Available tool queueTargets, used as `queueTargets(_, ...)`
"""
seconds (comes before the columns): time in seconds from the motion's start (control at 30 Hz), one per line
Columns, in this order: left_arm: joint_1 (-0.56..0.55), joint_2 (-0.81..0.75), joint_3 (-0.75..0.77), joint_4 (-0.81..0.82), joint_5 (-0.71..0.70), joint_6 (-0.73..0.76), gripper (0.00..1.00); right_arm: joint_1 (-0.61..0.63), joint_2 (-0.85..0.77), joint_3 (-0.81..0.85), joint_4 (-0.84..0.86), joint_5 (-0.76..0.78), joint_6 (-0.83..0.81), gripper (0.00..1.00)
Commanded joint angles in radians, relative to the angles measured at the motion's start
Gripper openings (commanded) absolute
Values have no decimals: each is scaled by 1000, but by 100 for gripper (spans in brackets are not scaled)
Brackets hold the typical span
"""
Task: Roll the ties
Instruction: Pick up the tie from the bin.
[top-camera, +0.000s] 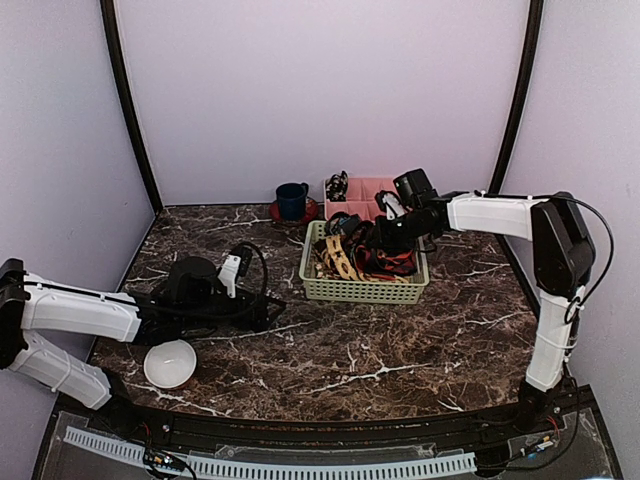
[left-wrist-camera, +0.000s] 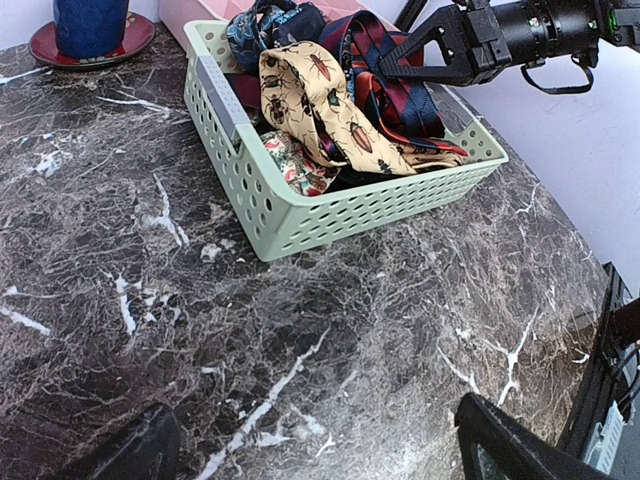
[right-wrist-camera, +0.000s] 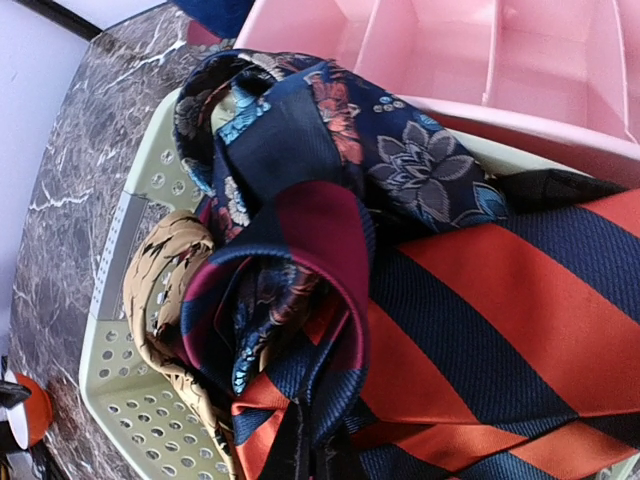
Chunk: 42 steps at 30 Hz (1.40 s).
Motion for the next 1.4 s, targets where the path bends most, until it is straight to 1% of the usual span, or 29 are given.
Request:
queueTargets(0.0,8,-34,-21,13,12,-9,99,8,-36,30,-8,12,-4,0)
queueTargets(0.17,8,-42,-20,29,30,-3,99,8,-152,37,-47,77,-32,0)
queueTargets(0.27,8,-51,-11,25,36,-1,99,6,-220,82,-114,148,-70,0)
queueTargets(0.5,8,-77,24,-22,25,15,99,0,-301,272,-231,279,-154,0)
queueTargets(0.67,8,-96,53,-73,-21,30,99,-4,-333,429,-257,313,-165,0)
queueTargets(0.77,8,-100,70,-94,-25,39,99,-5,-337,534,-267,332,-177,0)
queueTargets(0.97,8,-118,87,-93,-31,63,99,-6,-310,756,-303,304,-174,0)
queueTargets(1.1,8,-110,124,-104,-22,90,99,-6,-312,867,-294,276,-157,0)
queueTargets(1.17,8,-102,142,-92,3,117,99,-6,-326,895,-271,256,-142,0)
queueTargets(1.37,6,-41,249,-72,75,182,99,-7,-400,896,-185,141,-76,0)
